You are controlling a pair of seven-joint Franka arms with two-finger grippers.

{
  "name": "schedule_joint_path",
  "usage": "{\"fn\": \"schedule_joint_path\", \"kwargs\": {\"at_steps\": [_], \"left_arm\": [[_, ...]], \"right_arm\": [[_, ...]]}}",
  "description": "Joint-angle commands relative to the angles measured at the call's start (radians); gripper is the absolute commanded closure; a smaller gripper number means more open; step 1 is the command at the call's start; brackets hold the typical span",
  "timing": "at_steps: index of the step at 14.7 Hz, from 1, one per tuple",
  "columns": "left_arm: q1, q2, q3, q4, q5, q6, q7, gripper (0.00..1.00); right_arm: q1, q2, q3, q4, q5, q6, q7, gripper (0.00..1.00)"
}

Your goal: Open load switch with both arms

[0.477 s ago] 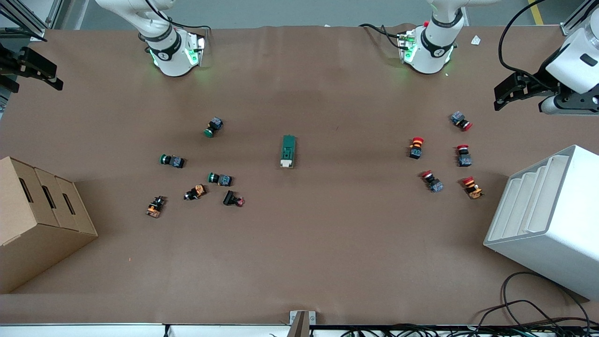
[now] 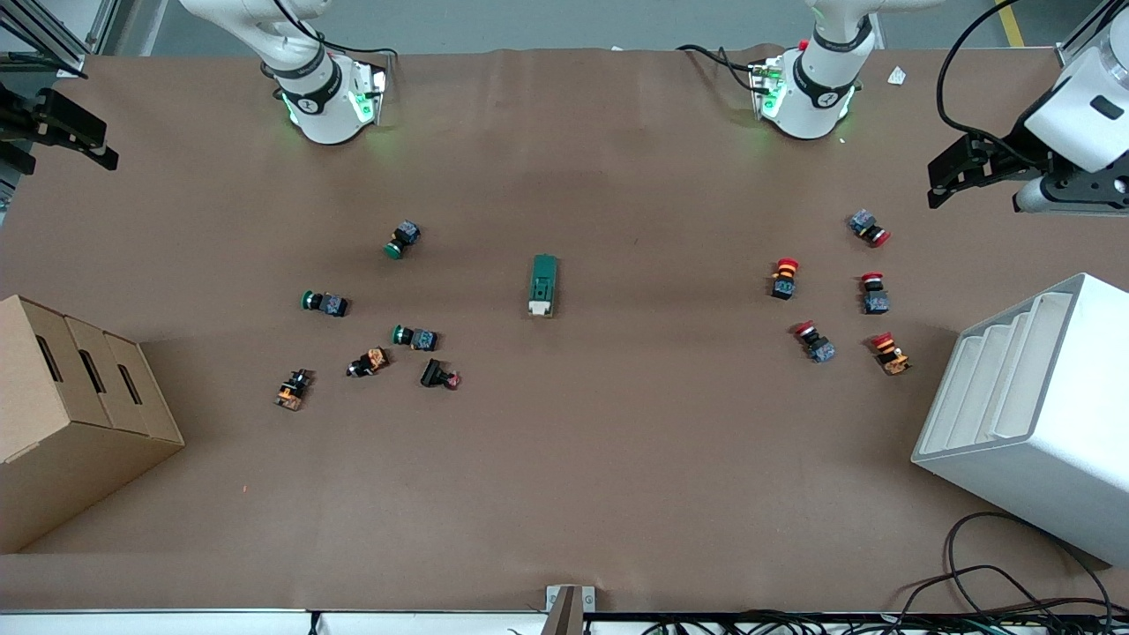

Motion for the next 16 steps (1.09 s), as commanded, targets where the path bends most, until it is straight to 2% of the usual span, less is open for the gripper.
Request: {"fn": "schedule_joint_path", "kwargs": {"at_steps": [1,4,6,8,11,13,16], "left_arm": [[-0.023,0.053,-0.042,0.042,-0.046,0.006,-0.015,0.00],[-0.031,0.073,-0.151,0.028,-0.039,0.029,-0.149,0.00],[-0.033,0.093,-0.249,0.005,-0.039,0.046,-0.327,0.00],[-0.054,0.097,-0.326,-0.052,-0.034,0.119,-0.490,0.00],[-0.143,0.099,-0.371,-0.151,0.015,0.226,-0.682,0.00],[-0.221,0.100,-0.372,-0.213,0.030,0.292,-0.801,0.00],[-0.342,0.105,-0.372,-0.303,0.078,0.403,-0.979,0.00]], "right_arm": [[-0.002,-0.020,-0.001,-0.011,0.004,-0.005,-0.002,0.00],[-0.002,-0.020,-0.001,-0.011,0.006,-0.005,-0.002,0.00],[-0.002,-0.017,-0.001,-0.006,0.006,-0.005,-0.008,0.00],[0.000,-0.007,-0.001,0.000,0.001,0.007,-0.011,0.00],[-0.005,0.037,-0.001,0.007,-0.002,0.016,-0.010,0.00],[-0.011,0.046,-0.002,0.006,0.001,0.056,-0.012,0.00],[-0.013,0.111,-0.004,0.006,-0.001,0.094,-0.012,0.00]]}}
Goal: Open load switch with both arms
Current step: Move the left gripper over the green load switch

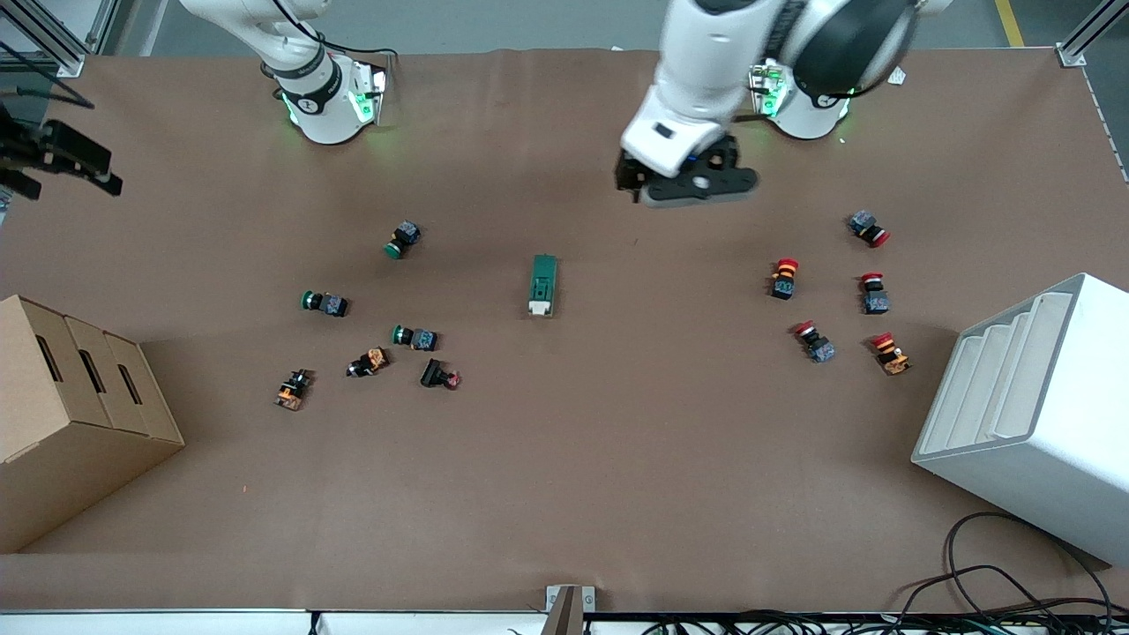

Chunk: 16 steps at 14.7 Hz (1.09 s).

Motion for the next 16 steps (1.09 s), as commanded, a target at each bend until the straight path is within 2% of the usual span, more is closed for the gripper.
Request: {"fn": "schedule_joint_path", "kwargs": {"at_steps": [1,4,6,9,14,16], "left_arm": [[-0.099,0.002,0.004,-0.083,0.061,0.098,-0.151,0.00],[-0.220,0.108,0.004,-0.077,0.181,0.155,-0.357,0.00],[-0.290,0.183,0.002,-0.078,0.294,0.192,-0.487,0.00],[-0.386,0.286,0.004,-0.075,0.441,0.251,-0.676,0.00],[-0.502,0.426,0.002,-0.075,0.714,0.282,-0.940,0.00],[-0.531,0.491,0.002,-0.075,0.887,0.287,-1.073,0.00]], "right_arm": [[-0.013,0.060,0.001,0.010,-0.001,0.018,-0.013,0.00],[-0.027,0.138,-0.001,0.008,-0.003,0.034,-0.013,0.00],[-0.028,0.148,-0.001,-0.004,0.005,0.049,0.025,0.00],[0.022,0.171,0.007,-0.024,0.012,0.069,0.316,0.00],[0.227,0.253,0.008,-0.078,0.016,0.176,0.833,0.00],[0.310,0.310,0.008,-0.076,0.019,0.206,1.003,0.00]]}}
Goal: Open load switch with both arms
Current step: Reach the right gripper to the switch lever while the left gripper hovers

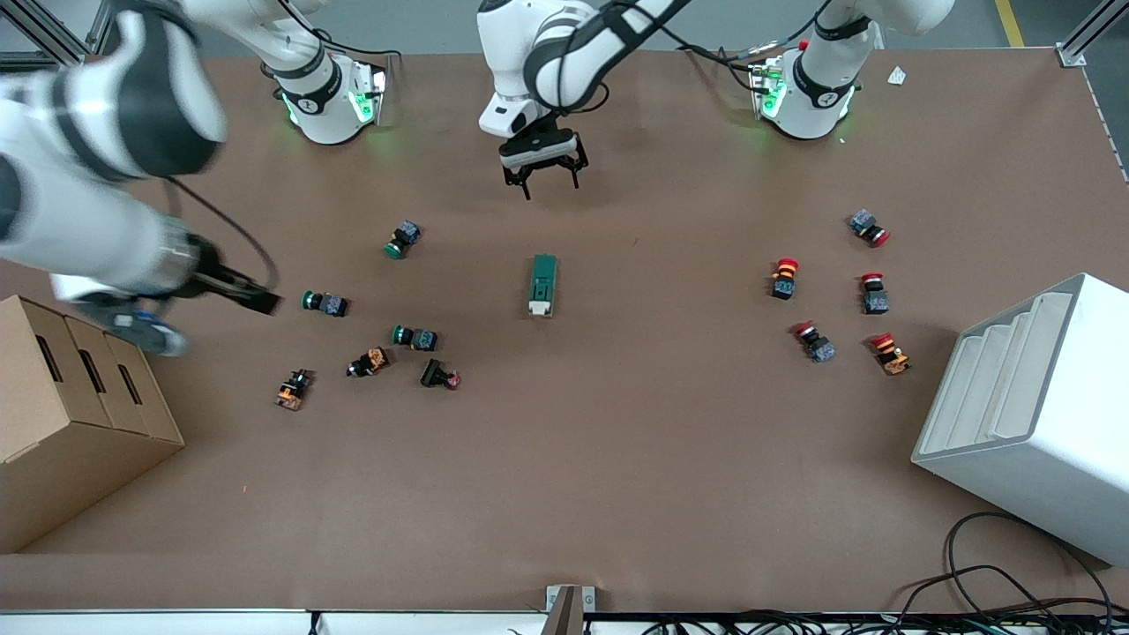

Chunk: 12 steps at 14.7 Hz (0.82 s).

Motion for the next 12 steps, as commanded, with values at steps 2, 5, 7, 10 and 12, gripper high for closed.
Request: {"fn": "schedule_joint_path", "kwargs": {"at_steps": [2,5,7,10,12], "left_arm": [[-0.041,0.122,0.002,0.017,0.310,0.008,-0.237,0.00],[-0.043,0.168,0.002,0.016,0.493,0.008,-0.338,0.00],[-0.043,0.194,0.004,0.011,0.591,0.002,-0.383,0.00],[-0.043,0.237,0.010,0.008,0.766,-0.012,-0.488,0.01],[-0.041,0.261,0.013,0.007,0.834,-0.057,-0.516,0.01]], "right_arm": [[0.134,0.091,-0.008,-0.009,0.043,0.069,0.277,0.00],[0.223,0.175,-0.008,-0.005,0.063,0.146,0.469,0.00],[0.273,0.235,-0.008,0.000,0.079,0.190,0.568,0.00],[0.331,0.344,-0.008,0.020,0.148,0.290,0.757,0.00],[0.356,0.417,-0.008,0.062,0.159,0.302,0.849,0.00]]}}
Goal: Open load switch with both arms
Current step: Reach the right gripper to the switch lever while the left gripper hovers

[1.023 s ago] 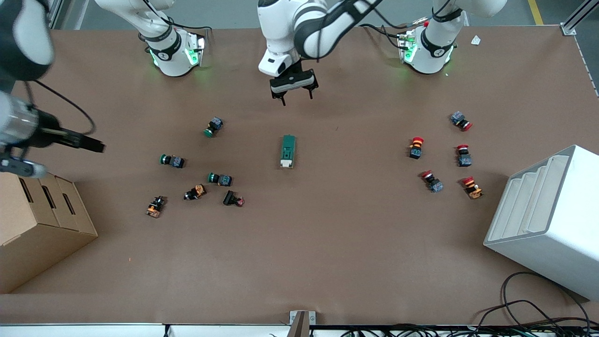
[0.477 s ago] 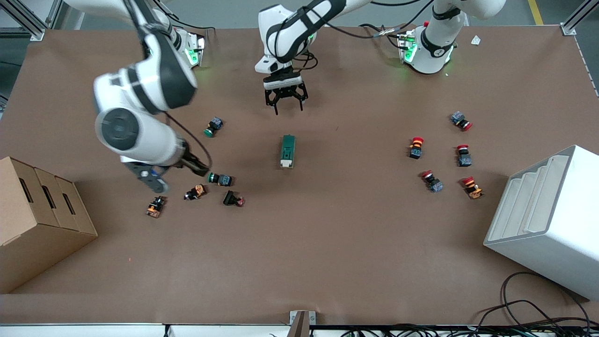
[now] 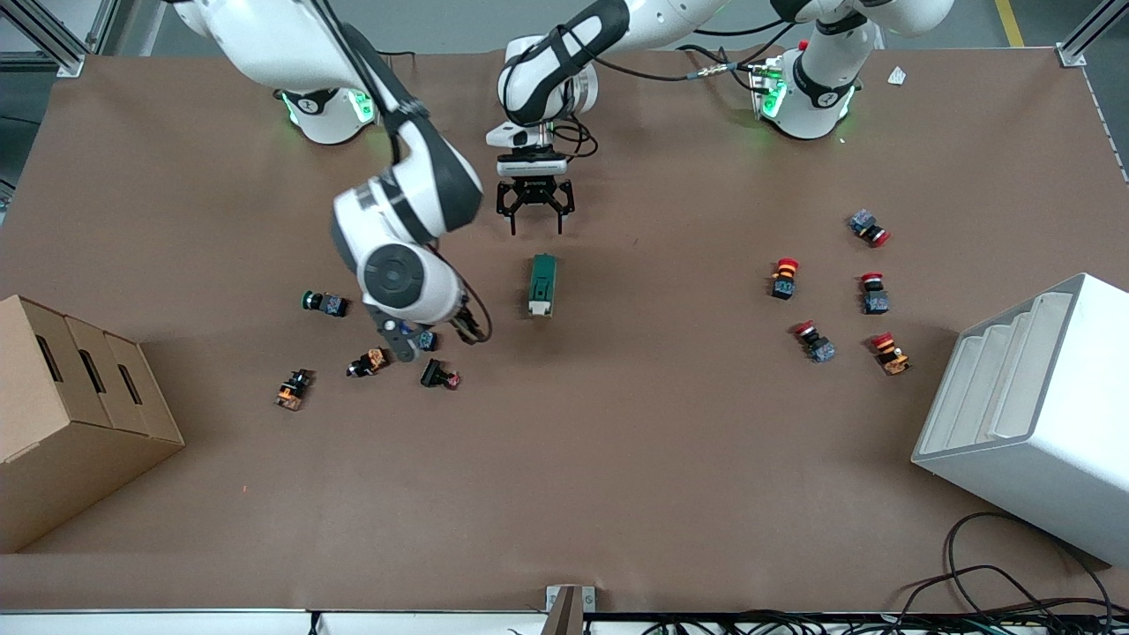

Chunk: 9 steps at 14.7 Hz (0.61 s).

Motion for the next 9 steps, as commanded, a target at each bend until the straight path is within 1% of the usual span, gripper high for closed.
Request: {"fn": "schedule_joint_path", "kwargs": {"at_steps": [1,2,5,6,8,9], "left_arm": [[-0.002,0.037,0.004,0.006,0.096,-0.057,-0.037,0.01],[-0.001,0.045,0.004,0.006,0.113,-0.063,-0.045,0.01],[0.002,0.051,0.010,0.002,0.144,-0.076,-0.050,0.01],[-0.001,0.056,0.019,0.003,0.157,-0.076,-0.057,0.01],[-0.002,0.073,0.024,0.002,0.211,-0.082,-0.095,0.01],[-0.002,0.086,0.030,0.002,0.240,-0.106,-0.112,0.01]], "right_arm": [[0.033,0.099,-0.009,0.085,0.023,0.001,0.122,0.00],[0.045,0.122,-0.010,0.100,0.031,0.005,0.147,0.00],[0.067,0.165,-0.010,0.108,0.124,0.098,0.196,0.00],[0.076,0.176,-0.010,0.108,0.141,0.108,0.198,0.00],[0.096,0.188,-0.010,0.108,0.143,0.110,0.223,0.00],[0.107,0.191,-0.010,0.108,0.143,0.110,0.239,0.00]]}}
